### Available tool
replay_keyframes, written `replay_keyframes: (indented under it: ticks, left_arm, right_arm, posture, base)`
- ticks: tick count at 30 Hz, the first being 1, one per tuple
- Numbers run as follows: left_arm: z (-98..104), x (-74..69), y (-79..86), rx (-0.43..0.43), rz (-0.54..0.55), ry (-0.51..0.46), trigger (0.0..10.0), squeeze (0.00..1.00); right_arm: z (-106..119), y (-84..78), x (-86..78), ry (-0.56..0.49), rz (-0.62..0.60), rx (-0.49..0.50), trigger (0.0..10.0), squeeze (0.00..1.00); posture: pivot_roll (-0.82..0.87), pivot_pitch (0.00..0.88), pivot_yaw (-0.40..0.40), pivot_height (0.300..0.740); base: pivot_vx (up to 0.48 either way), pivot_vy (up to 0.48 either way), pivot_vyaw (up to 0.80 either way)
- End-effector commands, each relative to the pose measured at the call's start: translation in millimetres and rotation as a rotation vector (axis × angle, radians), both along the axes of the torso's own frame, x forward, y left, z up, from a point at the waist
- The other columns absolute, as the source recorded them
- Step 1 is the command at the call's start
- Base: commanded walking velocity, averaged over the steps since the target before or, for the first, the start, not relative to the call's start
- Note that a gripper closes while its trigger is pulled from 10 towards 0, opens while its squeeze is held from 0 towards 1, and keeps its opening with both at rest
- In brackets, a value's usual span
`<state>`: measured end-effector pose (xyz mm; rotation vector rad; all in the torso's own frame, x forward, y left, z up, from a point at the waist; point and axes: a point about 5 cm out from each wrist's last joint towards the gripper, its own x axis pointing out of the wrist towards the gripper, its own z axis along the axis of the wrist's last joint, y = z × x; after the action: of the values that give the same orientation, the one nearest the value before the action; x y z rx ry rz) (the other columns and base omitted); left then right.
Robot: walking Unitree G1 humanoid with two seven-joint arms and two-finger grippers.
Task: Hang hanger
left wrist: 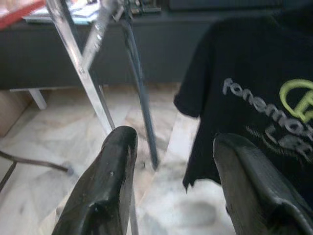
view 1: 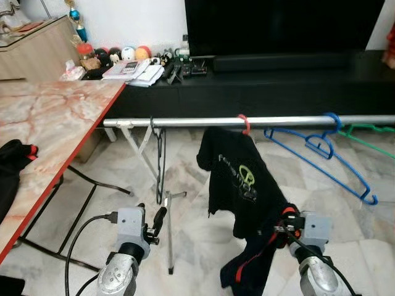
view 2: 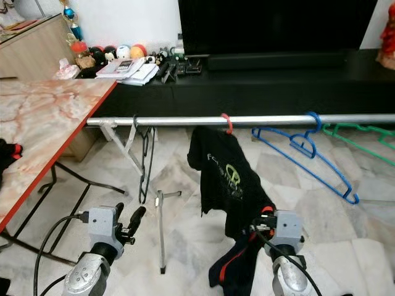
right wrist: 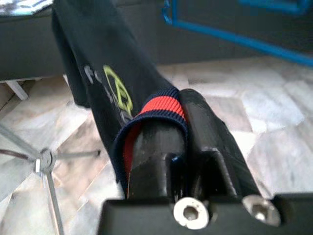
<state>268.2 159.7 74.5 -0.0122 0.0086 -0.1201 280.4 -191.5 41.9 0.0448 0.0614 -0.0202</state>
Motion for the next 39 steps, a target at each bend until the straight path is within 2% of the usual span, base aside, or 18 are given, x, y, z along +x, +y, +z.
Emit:
replay_keyframes:
  ticks: [1,19,33,39]
  left_arm:
    - [-1.2,-1.9,11.6,0.018,0.035,0.01,10.0,0.0]
    - [1.1,-1.0,6.2,-0.004,0.002,0.003,10.0,0.0]
    - [-1.5,-1.0,4.6,0.001,-0.009,0.014,10.0,0.0]
    - [-1.8,-1.2,4.6,0.006,-0.012,0.013,10.0,0.0]
  right_arm:
    - [5.2,13.0,4.5,-0.027,0.033,0.014,10.0,0.0]
    - [2.7,14.6,3.5,-0.018,0.035,0.013,10.0,0.0]
    - [4.0,14.4,6.2,-0.021,0.028,0.017,10.0,0.0]
    - [4.4,15.3,6.7,-0.022,0.028,0.022,10.0,0.0]
  posture:
    - [0.08,0.098,0.06,0.74]
    - [0.08,0.097,0.06,0.74]
    - [0.09,0.081,0.061,0.74]
    - [0.09,0.083,0.062,0.74]
  base:
    - [0.304,0.0,0.0]
    - [0.031,0.0,0.0]
    - [0.0,0.452,0.0]
    - [0.0,0.045,0.0]
